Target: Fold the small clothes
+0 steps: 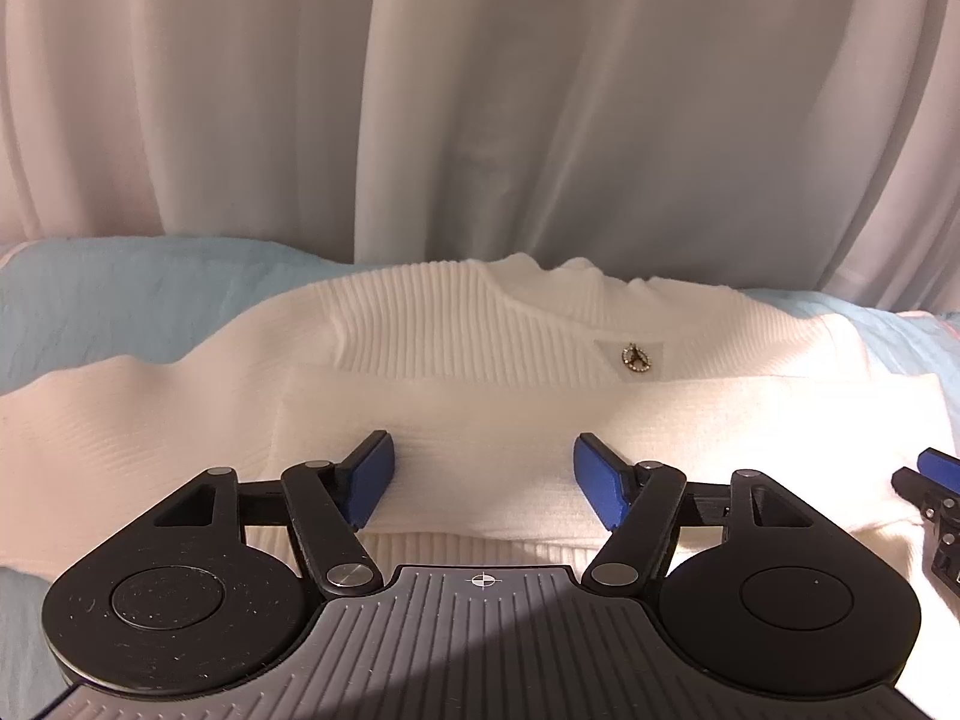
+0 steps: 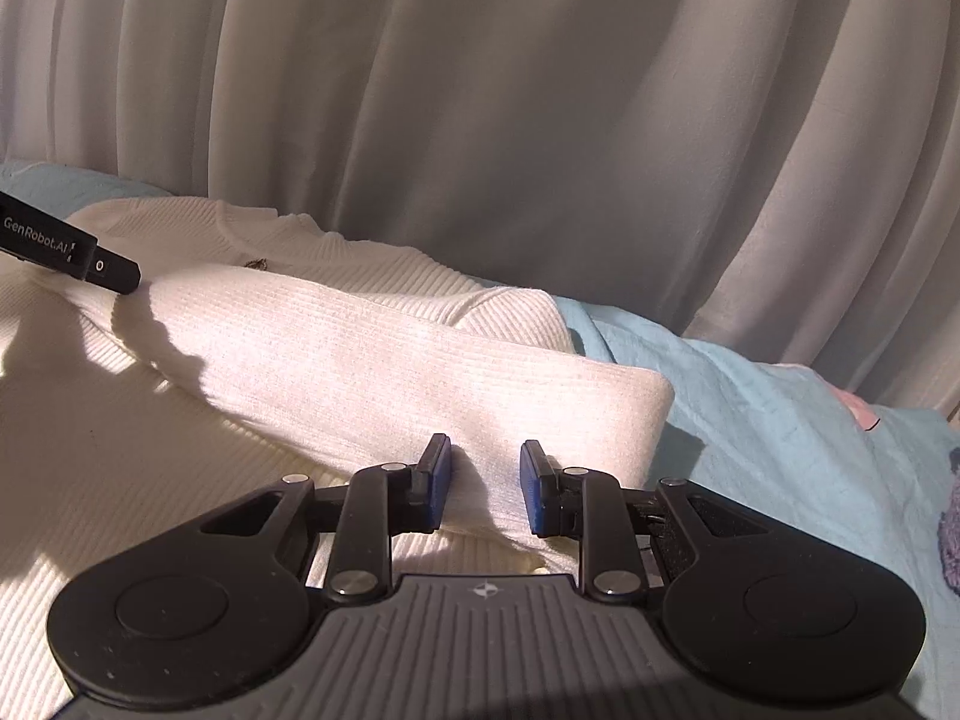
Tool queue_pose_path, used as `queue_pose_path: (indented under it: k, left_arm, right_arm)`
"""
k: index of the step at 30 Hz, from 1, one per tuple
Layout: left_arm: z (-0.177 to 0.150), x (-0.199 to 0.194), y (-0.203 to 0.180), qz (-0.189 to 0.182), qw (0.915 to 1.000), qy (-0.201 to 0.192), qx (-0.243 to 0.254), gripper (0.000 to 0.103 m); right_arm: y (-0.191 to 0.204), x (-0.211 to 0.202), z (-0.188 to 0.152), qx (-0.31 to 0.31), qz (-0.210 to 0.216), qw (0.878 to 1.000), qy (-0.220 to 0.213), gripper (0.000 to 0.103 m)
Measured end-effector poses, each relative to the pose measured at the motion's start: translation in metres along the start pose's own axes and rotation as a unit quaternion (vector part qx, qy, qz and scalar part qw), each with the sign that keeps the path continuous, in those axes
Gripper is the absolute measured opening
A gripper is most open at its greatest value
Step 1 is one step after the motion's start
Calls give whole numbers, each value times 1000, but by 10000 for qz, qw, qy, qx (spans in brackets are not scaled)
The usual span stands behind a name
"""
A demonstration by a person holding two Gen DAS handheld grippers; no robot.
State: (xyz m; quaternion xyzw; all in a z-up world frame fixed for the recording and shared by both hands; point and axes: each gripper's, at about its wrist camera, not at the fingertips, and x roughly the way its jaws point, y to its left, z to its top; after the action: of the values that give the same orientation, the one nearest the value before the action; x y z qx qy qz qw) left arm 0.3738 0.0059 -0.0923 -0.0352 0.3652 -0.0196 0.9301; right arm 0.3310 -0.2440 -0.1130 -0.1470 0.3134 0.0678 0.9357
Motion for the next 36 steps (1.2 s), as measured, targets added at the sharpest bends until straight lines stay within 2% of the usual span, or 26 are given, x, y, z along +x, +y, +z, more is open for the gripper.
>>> queue_pose_path:
  k: [4,8,10,13,20,22,24,25,26,27,28,30,31,33,34,35,36]
  left_arm:
    - [-2,-2,5,26,10000,9,-11,77]
    - [-4,-3,7,216,9997,21,94,82]
    - [-5,-2,9,312,9995,36,88,92]
    - [-7,-4,15,337,9994,38,-93,98]
    - [-13,-19,42,16,9962,87,-868,99]
    - [-14,-29,54,-14,9940,90,-1086,94]
    - [-17,-47,76,-70,9893,46,-1457,90]
    - [-19,-61,95,-86,9842,-42,-1767,91]
    - [-22,-74,113,-98,9789,-154,-2034,91]
    - [-26,-88,134,-93,9729,-310,-2288,92]
    - [-32,-101,158,1,9650,-502,-2573,92]
    - [-43,-121,204,380,9442,-706,-3194,92]
    - [-52,-130,234,598,9257,-837,-3639,90]
    - [-65,-140,278,895,8969,-897,-4238,84]
    - [-72,-144,303,1094,8787,-842,-4570,79]
    - [-78,-147,320,1212,8651,-840,-4794,77]
    - [-83,-151,335,1304,8525,-869,-4986,69]
  right_arm:
    - [3,1,3,-238,-71,9997,50,22]
    - [7,2,3,-513,-155,9986,39,22]
    - [9,2,3,-614,-187,9979,32,22]
    - [13,2,3,-787,-233,9966,46,22]
    - [23,3,5,-1110,-420,9929,74,22]
    - [27,2,7,-1288,-524,9902,156,22]
    - [29,-3,14,-1190,-898,9882,362,22]
    - [27,-8,18,-963,-1105,9883,431,22]
    - [19,-20,23,-447,-1145,9916,413,22]
    - [10,-32,25,191,-974,9943,382,22]
    - [0,-44,25,909,-651,9930,388,22]
    - [-15,-62,16,2202,143,9741,493,22]
    - [-18,-66,10,2596,385,9635,521,22]
    - [-17,-73,-2,3193,709,9433,570,22]
    - [-15,-74,-6,3312,786,9383,605,22]
    - [-13,-74,-8,3365,844,9357,648,22]
    - [-10,-73,-8,3365,895,9350,679,22]
